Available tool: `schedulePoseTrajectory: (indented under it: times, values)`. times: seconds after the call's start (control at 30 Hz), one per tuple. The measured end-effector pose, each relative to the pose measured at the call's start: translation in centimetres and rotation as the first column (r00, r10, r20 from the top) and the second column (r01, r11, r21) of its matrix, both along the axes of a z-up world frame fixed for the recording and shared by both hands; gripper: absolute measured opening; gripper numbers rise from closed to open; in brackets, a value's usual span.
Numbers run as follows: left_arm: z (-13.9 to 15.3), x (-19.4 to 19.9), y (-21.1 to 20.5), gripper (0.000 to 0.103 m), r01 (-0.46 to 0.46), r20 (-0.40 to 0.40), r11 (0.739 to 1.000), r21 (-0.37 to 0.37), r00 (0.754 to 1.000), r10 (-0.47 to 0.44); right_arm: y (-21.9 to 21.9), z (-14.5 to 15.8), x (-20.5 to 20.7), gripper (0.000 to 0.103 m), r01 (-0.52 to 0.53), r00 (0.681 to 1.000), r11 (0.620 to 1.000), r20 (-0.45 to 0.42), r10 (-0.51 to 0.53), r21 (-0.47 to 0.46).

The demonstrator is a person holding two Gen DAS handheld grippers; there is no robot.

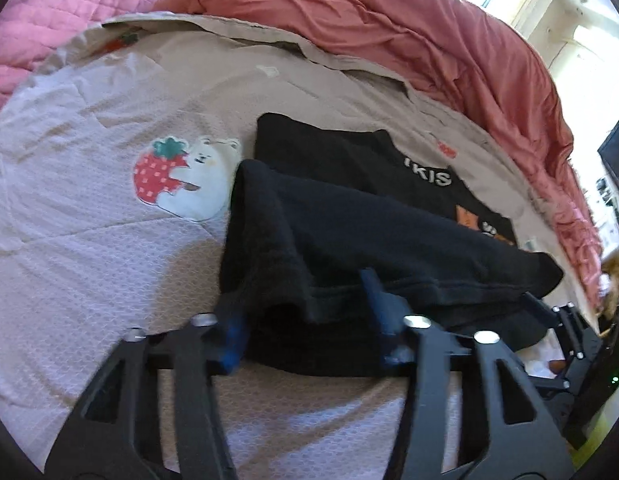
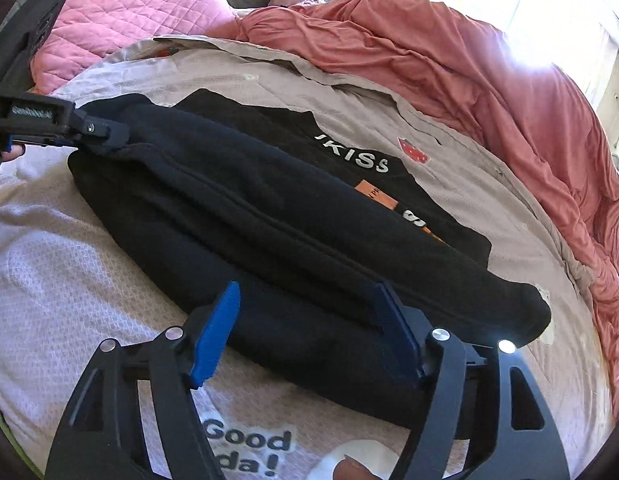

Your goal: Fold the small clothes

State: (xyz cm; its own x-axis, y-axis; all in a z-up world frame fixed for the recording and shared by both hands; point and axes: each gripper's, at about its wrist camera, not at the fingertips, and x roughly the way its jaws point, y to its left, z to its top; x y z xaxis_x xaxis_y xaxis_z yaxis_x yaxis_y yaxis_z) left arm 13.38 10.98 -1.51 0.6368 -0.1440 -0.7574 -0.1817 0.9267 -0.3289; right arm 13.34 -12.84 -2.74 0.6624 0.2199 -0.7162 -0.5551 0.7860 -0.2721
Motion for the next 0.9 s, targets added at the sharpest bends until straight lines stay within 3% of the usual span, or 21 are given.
schedulePoseTrajectory:
  times: [0.03,0.07,0.17,0.4,0.53,0.6,0.7,0.9]
  values:
    - [0.0,-0.1,0.2,0.008,-0.001,0.004,1.000,-0.012,1.000,0.001,0.1,-0.1,0.0,0.075,0.003,1.000,1.000,0.006,-0.003,-0.007]
    - [0.1,-0.2,0.6,0.003,-0.005,0.020,0.999,-0.045,1.000,0.006,0.2,-0.2,0.2,0.076,0.003,1.000,1.000,0.009,-0.002,-0.017]
    - [0.9,-0.7,1.4,0.002,-0.005,0.076,0.995,-0.103,0.997,0.013,0.6,-0.4,0.3,0.078,0.001,1.000,0.999,0.028,0.000,-0.036]
    - [2.8,-1.1,1.2,0.002,0.023,0.194,0.994,-0.105,0.981,-0.002,1.4,-0.8,1.5,0.077,0.028,0.996,0.995,0.089,-0.020,-0.100]
    - [3.1,-0.9,1.8,0.002,0.028,0.225,0.992,-0.126,0.974,0.001,1.3,-0.2,2.1,0.039,0.004,0.998,0.999,0.065,-0.002,-0.041]
    - [3.1,-0.7,1.9,0.002,0.031,0.232,0.990,-0.135,0.973,0.001,1.5,0.1,2.4,0.028,0.005,0.996,0.999,0.088,-0.001,-0.038]
    - [3.5,-0.2,1.9,0.003,0.047,0.261,0.990,-0.131,0.965,-0.012,1.7,0.9,3.4,0.021,0.019,0.993,0.999,0.118,-0.015,-0.031]
    - [3.4,1.3,1.8,0.011,0.061,0.289,0.996,-0.070,0.957,-0.038,2.4,2.6,7.7,0.019,0.046,0.990,0.999,0.130,-0.045,-0.009]
